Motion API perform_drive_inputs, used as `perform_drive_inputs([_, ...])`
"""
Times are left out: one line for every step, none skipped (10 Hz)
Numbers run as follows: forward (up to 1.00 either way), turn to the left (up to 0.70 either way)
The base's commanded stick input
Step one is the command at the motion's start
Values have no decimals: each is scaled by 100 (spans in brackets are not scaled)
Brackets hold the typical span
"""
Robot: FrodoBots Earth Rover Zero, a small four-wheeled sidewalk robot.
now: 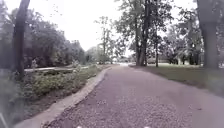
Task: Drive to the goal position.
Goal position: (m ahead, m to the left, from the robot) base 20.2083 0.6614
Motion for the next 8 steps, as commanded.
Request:
perform_drive_inputs([70, 0])
perform_drive_inputs([70, 0])
perform_drive_inputs([70, 0])
perform_drive_inputs([70, 0])
perform_drive_inputs([70, 0])
perform_drive_inputs([70, 0])
perform_drive_inputs([70, 0])
perform_drive_inputs([70, 0])
